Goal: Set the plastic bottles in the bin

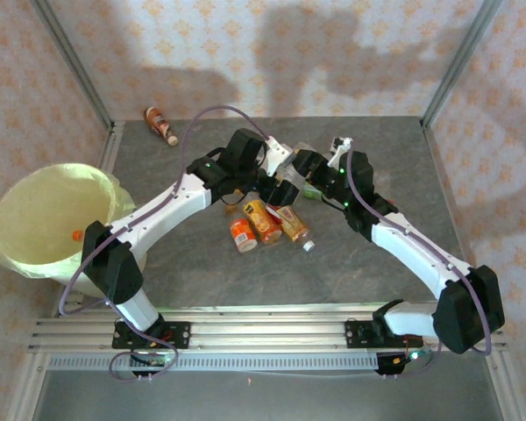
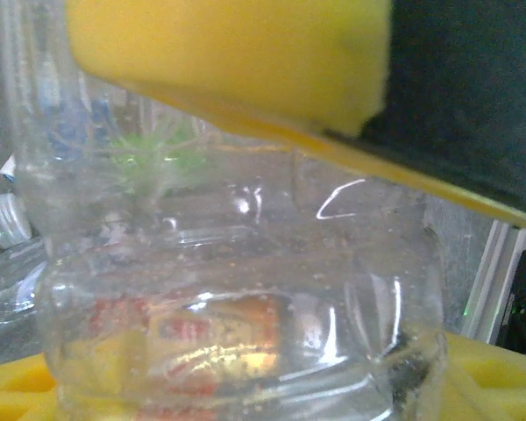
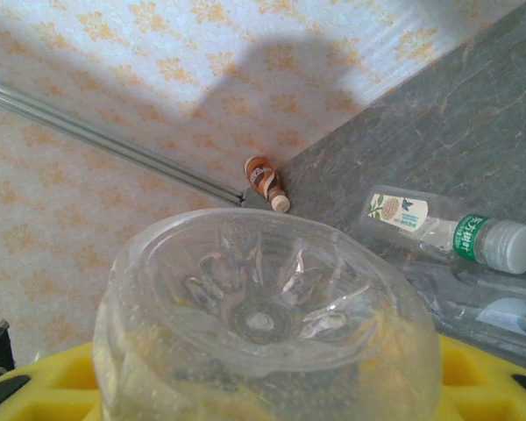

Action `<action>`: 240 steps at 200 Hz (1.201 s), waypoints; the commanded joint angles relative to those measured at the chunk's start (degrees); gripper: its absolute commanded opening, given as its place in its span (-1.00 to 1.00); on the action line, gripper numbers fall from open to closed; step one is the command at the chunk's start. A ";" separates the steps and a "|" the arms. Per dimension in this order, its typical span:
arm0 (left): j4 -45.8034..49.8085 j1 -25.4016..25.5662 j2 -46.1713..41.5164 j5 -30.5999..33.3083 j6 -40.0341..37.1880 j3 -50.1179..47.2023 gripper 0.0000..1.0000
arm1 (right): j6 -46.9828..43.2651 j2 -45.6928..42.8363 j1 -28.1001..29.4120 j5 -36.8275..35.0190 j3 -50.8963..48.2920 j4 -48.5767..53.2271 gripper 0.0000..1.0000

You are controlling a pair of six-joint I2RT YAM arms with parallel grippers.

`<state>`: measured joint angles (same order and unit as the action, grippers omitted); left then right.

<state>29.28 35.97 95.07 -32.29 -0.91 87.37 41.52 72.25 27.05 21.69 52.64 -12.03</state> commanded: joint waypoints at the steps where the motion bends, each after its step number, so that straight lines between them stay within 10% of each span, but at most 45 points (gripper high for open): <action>1: -7.36 0.77 -1.04 0.03 1.95 -1.22 0.28 | 0.83 -0.79 0.54 3.74 1.97 -2.47 0.00; 49: -9.72 0.77 -1.72 2.94 3.03 -2.89 0.03 | 2.12 -1.84 0.54 2.98 1.89 -1.51 0.59; 130: -11.17 -0.35 -4.12 9.41 5.26 -7.39 -0.01 | 3.63 -7.29 0.24 -7.77 -0.37 -0.28 1.00; 240: -11.51 -3.40 -11.67 19.83 10.76 -13.55 -0.03 | -4.57 -10.88 0.14 -13.66 -1.54 6.93 0.98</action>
<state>18.61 33.08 87.09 -17.65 7.66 74.48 41.89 63.35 27.00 11.81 51.96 -7.62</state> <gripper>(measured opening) 0.615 0.993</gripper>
